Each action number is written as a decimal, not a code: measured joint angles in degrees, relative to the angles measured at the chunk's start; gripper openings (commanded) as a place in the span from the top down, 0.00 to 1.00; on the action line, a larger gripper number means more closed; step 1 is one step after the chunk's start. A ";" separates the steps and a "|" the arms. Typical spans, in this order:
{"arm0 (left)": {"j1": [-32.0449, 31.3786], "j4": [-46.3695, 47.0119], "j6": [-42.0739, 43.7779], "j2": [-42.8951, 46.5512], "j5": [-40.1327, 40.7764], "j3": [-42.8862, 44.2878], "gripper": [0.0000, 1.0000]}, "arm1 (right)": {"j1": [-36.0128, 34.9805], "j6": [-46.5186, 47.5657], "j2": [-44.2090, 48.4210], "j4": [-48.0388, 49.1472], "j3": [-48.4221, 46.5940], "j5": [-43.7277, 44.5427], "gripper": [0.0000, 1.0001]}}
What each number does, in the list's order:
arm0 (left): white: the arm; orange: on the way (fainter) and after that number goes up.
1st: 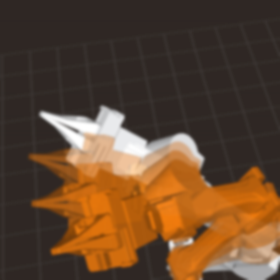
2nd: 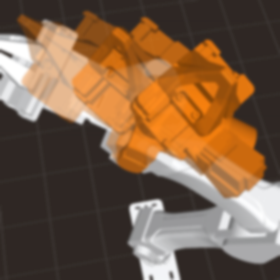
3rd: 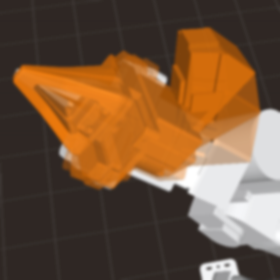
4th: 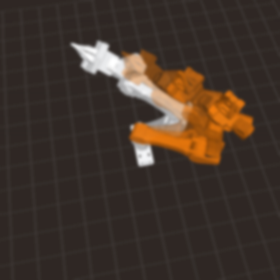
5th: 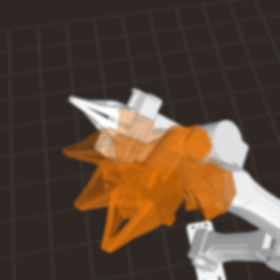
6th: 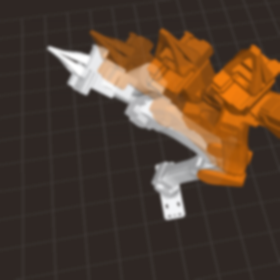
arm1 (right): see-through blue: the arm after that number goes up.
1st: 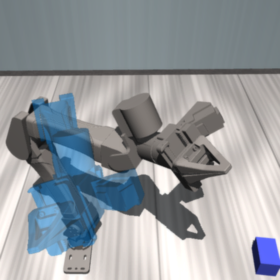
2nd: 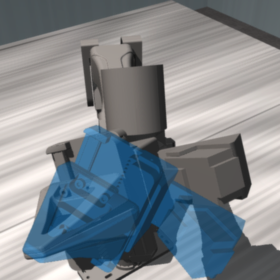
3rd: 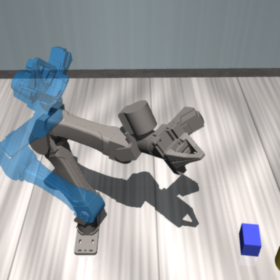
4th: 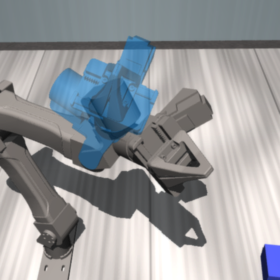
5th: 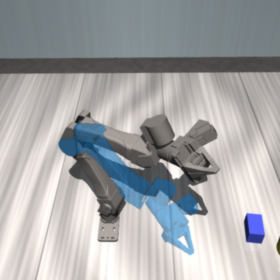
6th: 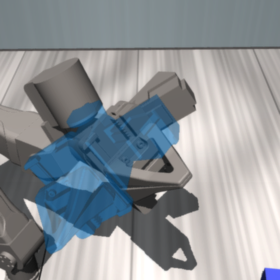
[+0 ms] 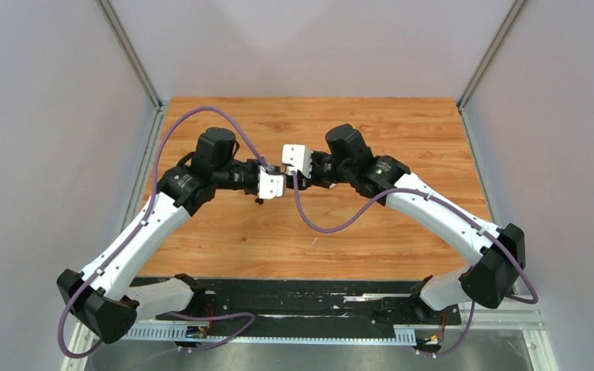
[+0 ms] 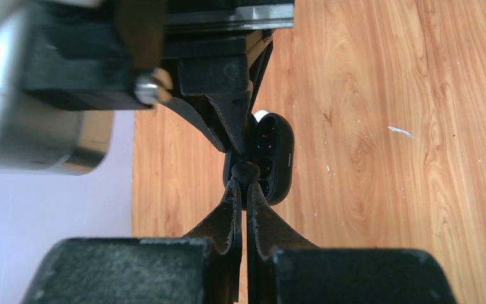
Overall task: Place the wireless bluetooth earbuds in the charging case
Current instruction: Place the earbud in the charging case.
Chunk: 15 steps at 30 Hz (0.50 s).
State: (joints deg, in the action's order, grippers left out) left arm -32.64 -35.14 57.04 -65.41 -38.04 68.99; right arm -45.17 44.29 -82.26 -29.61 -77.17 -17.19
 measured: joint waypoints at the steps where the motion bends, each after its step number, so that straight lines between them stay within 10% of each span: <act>1: 0.00 -0.11 0.57 0.02 0.07 -0.04 1.00 | 0.15 -0.46 -0.02 0.02 -0.09 -0.11 1.00; 15: -0.85 -0.04 10.03 1.77 4.28 -4.17 1.00 | 2.12 -4.63 -1.31 0.68 -3.04 -1.51 1.00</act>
State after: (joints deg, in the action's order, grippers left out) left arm -33.50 -35.18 67.07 -63.64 -33.76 64.82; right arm -43.05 39.66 -83.57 -28.93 -80.20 -18.70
